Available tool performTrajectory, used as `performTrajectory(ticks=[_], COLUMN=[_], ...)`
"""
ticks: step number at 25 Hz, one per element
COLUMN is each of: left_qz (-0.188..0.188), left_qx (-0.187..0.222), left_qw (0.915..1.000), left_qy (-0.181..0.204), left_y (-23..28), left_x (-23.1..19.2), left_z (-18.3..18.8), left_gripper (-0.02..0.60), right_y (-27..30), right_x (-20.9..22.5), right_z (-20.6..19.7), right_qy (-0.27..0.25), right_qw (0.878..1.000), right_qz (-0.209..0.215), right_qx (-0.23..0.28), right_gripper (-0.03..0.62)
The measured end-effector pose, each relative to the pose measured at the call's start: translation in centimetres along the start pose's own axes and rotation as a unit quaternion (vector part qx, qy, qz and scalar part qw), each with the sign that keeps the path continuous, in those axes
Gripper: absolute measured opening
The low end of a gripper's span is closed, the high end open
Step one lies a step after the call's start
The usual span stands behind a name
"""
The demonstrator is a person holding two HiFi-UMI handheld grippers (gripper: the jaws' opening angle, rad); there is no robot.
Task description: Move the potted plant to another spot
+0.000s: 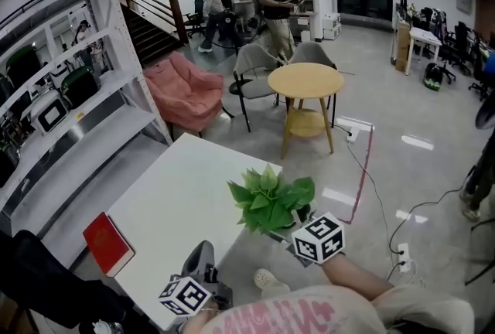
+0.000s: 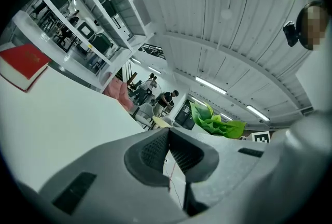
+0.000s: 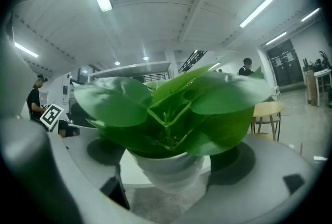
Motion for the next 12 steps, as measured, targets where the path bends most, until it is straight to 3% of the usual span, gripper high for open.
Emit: performTrajectory(ticks=[3,8,12], left_qz=[-0.008,-0.014,-0.009], left_qx=[-0.008,-0.012,-0.009], left_qw=[0.9999,0.9998,0.9999], left_qy=[-0.002,0.001,-0.002], left_y=[2.5,7.0,10.8], left_x=[-0.2,-1.2,-2.8], left_z=[0.2,1.3,3.4], left_gripper=[0.002,0.002,0.002], right_y=[0.9,3.8,7.4], right_x=[1.6,5.2,7.2], right_z=[0.3,0.7,2.2], right_qy=[-0.003,0.037,0.027], right_qw=[1.000,0.999,1.000], right_qz=[-0.004,-0.006,-0.001], right_qx=[-0.002,-0.001,-0.005], right_gripper=[0.495,0.495,0.495])
Point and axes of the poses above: the fingertips, and each gripper's own axes: y forward along the fingers, x to its right, z out of its top, the point moved 1 cm from there along -y, backward along the fingers, and after that the axes turned 1 degree about -y, right-handed, at the moved point
